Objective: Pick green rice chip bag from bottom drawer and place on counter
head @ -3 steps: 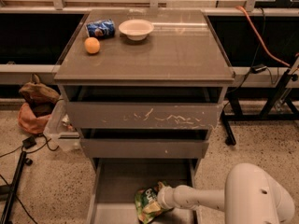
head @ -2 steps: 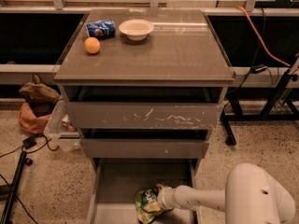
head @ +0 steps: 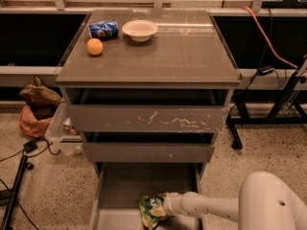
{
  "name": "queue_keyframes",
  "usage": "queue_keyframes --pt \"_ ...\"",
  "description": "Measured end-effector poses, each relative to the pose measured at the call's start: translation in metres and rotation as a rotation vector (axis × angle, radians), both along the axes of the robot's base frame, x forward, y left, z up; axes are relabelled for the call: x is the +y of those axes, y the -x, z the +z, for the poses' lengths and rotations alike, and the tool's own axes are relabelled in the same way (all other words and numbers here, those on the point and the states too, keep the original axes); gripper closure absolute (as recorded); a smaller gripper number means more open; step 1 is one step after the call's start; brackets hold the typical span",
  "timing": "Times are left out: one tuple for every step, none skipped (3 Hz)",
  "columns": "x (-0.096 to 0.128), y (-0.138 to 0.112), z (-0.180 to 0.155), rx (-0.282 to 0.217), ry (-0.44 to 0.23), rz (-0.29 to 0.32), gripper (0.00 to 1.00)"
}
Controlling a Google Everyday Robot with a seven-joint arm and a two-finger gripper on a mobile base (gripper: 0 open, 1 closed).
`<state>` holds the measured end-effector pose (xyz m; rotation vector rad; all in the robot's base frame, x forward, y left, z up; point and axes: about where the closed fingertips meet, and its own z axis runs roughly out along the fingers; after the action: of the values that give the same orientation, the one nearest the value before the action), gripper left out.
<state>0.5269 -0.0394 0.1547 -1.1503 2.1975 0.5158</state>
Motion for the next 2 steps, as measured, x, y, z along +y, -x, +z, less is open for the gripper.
queue_keyframes --pt "-0.020 0.004 0.031 -0.035 -0.055 -0.055 1.00" --pt "-0.052 0.005 0.109 -0.159 -0.092 -0.103 1.00"
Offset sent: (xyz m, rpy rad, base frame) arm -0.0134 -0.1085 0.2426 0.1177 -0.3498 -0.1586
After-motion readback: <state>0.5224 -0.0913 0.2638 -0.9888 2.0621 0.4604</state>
